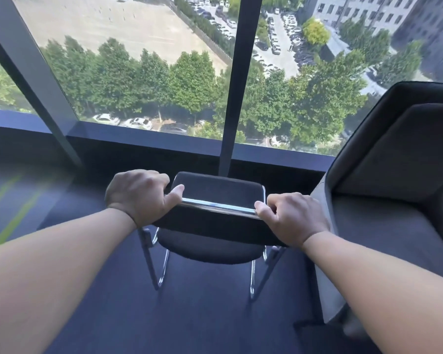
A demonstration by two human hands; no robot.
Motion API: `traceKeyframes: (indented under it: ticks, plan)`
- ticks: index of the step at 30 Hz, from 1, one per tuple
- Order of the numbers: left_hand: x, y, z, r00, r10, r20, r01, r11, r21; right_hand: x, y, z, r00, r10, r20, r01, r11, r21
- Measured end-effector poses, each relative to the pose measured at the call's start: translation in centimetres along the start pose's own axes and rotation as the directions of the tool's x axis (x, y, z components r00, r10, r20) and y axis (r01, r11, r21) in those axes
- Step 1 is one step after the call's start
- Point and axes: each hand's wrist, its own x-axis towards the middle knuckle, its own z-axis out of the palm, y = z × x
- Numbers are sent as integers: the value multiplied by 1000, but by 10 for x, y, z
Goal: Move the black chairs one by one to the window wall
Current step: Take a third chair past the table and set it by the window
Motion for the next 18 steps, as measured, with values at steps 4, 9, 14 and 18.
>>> traceKeyframes:
  ticks: [4, 9, 14, 18]
  plan:
    - [-7, 7, -6, 990, -89, 109, 91, 996, -15, -6, 0, -7, 1000, 9, 18, -10, 998, 54]
    - [-19, 24, -17, 899, -329, 288, 314, 944, 99, -9, 0, -12, 987, -78, 143, 60, 990, 127]
    - [-31, 64, -28, 463, -804, 372, 884, 447, -135, 0, 4, -18, 921, -141, 362, 112, 989, 100]
    - [-18, 85, -34, 400, -772, 494, 910, 272, -311, 5, -2, -19, 889, -66, 452, 65, 998, 18]
